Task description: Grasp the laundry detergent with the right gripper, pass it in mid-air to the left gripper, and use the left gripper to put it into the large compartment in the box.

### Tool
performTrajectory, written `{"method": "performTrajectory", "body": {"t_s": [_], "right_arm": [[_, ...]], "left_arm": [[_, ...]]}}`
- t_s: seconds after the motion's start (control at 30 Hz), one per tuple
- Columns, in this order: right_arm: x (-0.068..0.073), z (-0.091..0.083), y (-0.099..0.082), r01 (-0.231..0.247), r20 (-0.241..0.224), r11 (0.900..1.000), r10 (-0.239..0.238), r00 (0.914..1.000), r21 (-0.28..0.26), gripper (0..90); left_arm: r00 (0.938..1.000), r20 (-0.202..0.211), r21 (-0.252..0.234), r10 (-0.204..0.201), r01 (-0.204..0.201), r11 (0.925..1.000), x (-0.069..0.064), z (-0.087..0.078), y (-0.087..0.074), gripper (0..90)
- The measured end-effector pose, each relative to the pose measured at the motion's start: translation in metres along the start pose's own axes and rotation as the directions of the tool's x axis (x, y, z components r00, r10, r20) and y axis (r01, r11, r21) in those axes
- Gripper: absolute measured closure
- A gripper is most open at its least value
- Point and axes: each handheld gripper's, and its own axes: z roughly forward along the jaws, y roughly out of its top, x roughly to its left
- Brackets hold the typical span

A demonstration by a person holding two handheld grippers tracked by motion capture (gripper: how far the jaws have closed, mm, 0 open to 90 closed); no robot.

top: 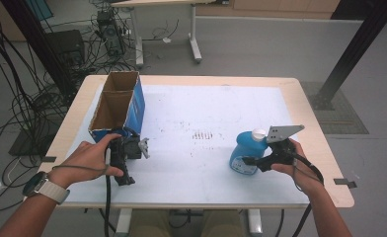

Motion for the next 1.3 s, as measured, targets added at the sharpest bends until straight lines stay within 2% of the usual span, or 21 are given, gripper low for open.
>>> {"method": "performTrajectory", "body": {"t_s": [1.3], "right_arm": [[-0.0010,0.0071,-0.0024,-0.010,-0.012,0.9997,0.010,0.9999,-0.021,31.8]], "left_arm": [[1.0000,0.001,0.000,-0.003,0.003,1.0000,0.0004,0.0003,-0.0002,10.4]]}}
